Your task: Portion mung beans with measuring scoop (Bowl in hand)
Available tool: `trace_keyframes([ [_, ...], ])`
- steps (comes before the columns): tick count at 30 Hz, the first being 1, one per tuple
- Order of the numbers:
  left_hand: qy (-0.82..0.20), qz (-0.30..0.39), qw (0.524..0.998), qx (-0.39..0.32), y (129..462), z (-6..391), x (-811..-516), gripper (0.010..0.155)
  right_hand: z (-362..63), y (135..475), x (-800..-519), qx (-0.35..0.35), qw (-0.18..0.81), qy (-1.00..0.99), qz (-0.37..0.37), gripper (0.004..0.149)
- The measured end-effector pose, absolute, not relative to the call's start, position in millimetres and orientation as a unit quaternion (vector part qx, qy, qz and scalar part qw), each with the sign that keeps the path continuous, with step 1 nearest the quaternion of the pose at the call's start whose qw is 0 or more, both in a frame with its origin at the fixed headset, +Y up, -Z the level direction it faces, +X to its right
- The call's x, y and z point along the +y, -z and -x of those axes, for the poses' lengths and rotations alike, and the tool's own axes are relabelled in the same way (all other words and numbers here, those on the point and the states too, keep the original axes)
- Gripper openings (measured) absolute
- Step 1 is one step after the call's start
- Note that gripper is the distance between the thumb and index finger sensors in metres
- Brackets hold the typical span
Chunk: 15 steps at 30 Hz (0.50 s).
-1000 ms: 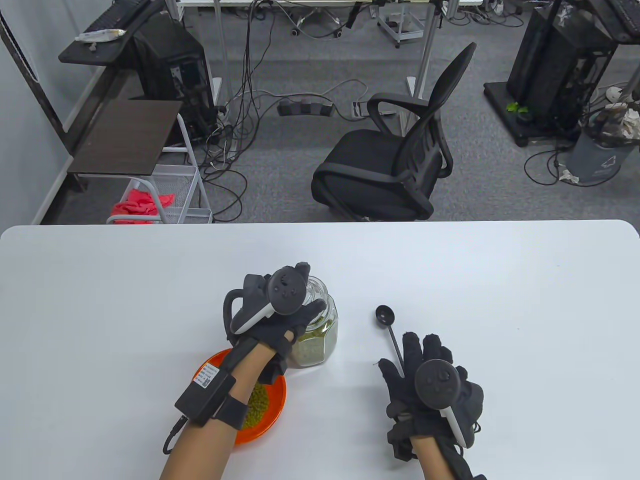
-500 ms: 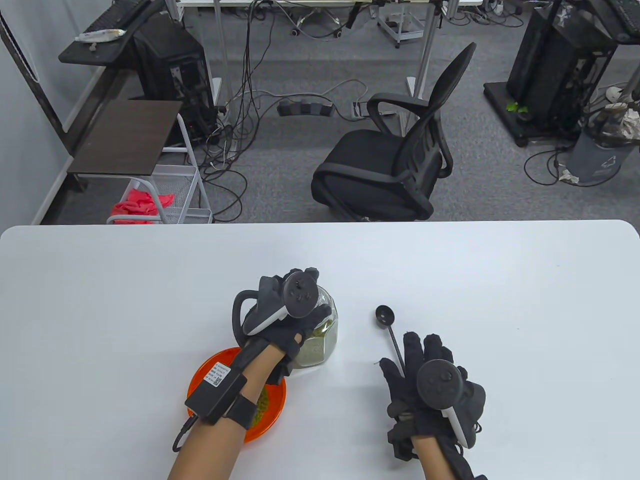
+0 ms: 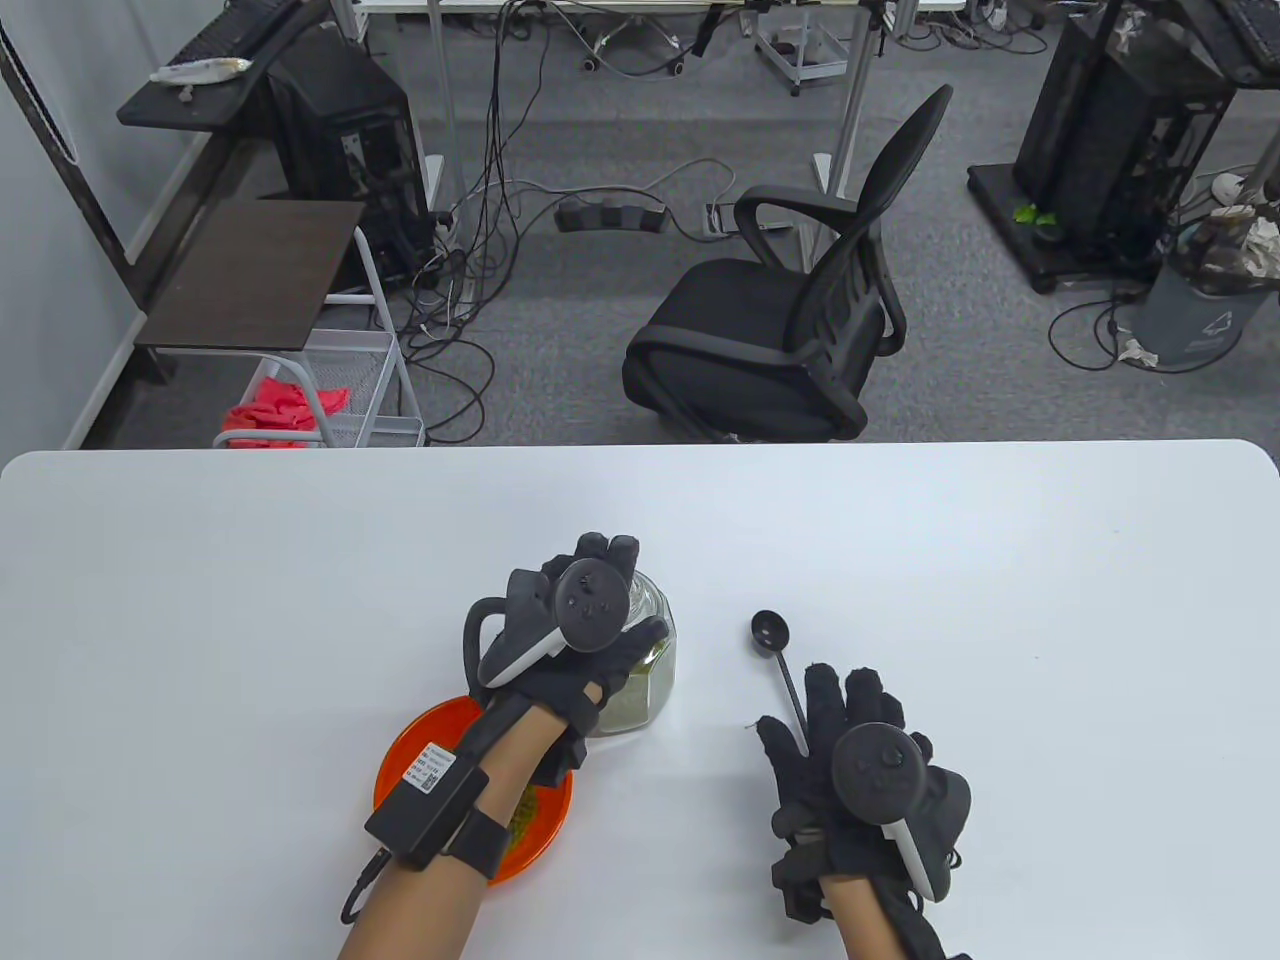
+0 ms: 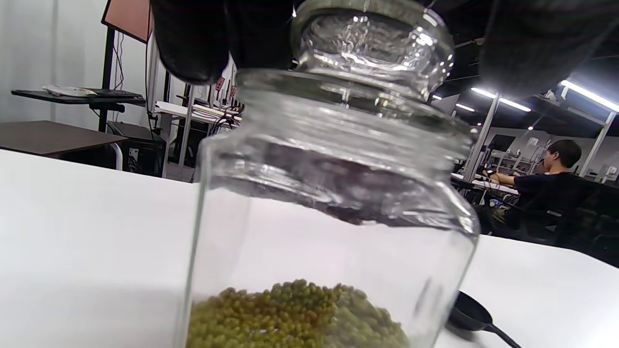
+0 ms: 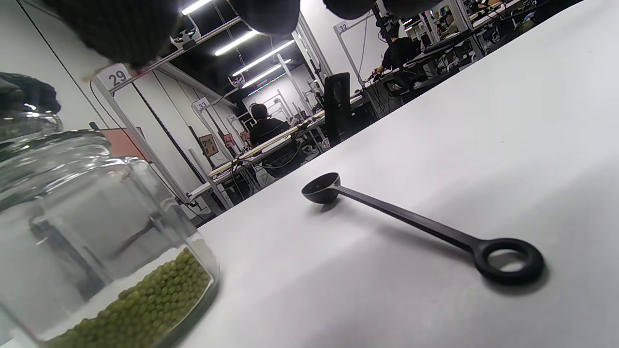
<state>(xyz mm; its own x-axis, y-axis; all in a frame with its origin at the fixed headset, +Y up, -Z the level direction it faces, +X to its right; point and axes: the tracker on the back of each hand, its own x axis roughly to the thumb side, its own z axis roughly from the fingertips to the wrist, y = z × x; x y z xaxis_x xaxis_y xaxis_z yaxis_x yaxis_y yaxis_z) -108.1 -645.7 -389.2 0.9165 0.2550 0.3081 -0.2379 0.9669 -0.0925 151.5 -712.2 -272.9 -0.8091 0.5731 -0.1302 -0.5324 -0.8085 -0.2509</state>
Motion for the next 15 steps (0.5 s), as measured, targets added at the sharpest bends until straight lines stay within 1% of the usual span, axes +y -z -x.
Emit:
trace_keyframes([
  [8,-0.104,0.027,0.982,-0.156,374,125,-649,0.086,-151,272,-711,-0.108,0.294,-0.944,0.1,0.074],
  [15,-0.116,0.019,0.983,-0.139,362,148,-648,0.085,-150,272,-711,-0.109,0.289,-0.946,0.098,0.074],
])
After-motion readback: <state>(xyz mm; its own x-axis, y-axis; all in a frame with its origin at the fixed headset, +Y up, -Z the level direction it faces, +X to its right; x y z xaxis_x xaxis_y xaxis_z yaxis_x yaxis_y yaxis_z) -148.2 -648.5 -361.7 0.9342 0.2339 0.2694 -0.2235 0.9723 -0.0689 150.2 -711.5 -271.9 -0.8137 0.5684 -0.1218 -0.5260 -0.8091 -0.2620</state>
